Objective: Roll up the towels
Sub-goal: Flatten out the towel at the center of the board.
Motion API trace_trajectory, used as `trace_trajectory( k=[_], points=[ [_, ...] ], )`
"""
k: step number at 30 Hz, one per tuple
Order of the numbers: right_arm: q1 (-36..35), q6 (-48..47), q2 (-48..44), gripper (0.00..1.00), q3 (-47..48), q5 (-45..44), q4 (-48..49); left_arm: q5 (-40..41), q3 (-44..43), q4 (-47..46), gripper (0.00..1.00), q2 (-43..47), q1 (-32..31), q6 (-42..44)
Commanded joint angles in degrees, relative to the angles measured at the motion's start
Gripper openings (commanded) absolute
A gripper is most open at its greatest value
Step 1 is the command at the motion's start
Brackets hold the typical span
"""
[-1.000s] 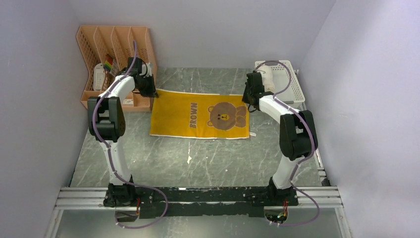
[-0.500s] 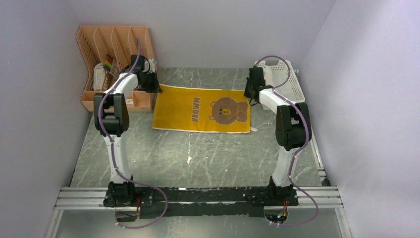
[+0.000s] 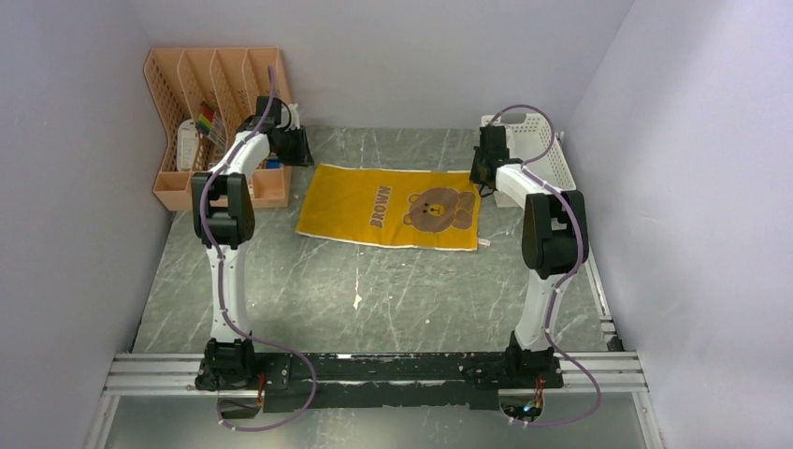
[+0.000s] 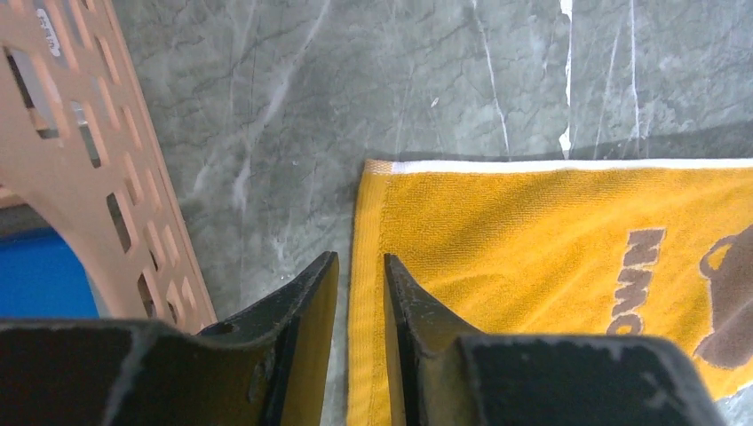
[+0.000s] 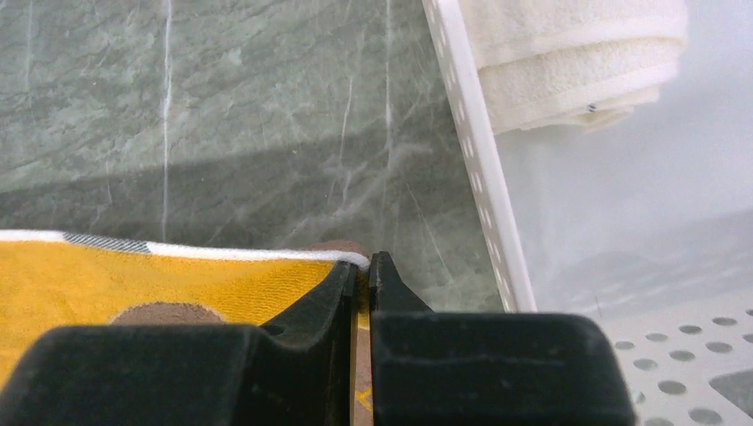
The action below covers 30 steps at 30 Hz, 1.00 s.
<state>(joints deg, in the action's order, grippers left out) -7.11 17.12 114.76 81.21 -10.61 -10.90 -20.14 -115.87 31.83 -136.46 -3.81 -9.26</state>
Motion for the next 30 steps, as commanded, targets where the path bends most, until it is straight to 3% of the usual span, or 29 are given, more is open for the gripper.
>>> trace_trajectory(
  k=[1, 5, 7, 9, 13, 17, 26, 30],
  points=[
    [0.35, -1.24, 2.79, 0.0, 2.5, 0.97, -0.77, 3.05, -4.84, -1.87, 0.38, -4.89, -0.56, 1.06],
    [0.35, -1.25, 3.32, 0.0, 2.92, 2.25, -0.59, 1.43, -6.31, -5.43, 0.42, -6.45, -0.62, 0.38],
    [0.39, -1.22, 3.59, 0.0, 3.27, 2.9, -0.79, 0.64, -6.72, -7.03, 0.53, -7.41, -1.19, 0.42],
    [0.41, -1.22, 3.62, 0.0, 3.41, 3.19, -0.78, 1.85, -6.73, -8.2, 0.55, -8.05, -2.65, 1.88],
    [0.35, -1.52, 3.46, 0.0, 3.52, 3.27, -0.92, 10.34, -6.24, -9.18, 0.53, -8.66, -6.76, 4.99],
    [0.35, -1.95, 2.97, 0.0, 3.24, 3.14, -1.14, 17.41, -5.09, -9.86, 0.48, -9.03, -7.62, 2.31],
    [0.35, -1.93, 1.94, 0.0, 1.48, 3.48, -0.41, 11.7, 10.01, -19.98, 0.46, -2.07, -7.61, -2.49],
    [0.35, -2.01, 1.55, 0.0, 0.82, 3.83, -0.09, 12.96, 11.12, -19.9, 0.45, -2.05, -7.61, -2.96]
  ],
)
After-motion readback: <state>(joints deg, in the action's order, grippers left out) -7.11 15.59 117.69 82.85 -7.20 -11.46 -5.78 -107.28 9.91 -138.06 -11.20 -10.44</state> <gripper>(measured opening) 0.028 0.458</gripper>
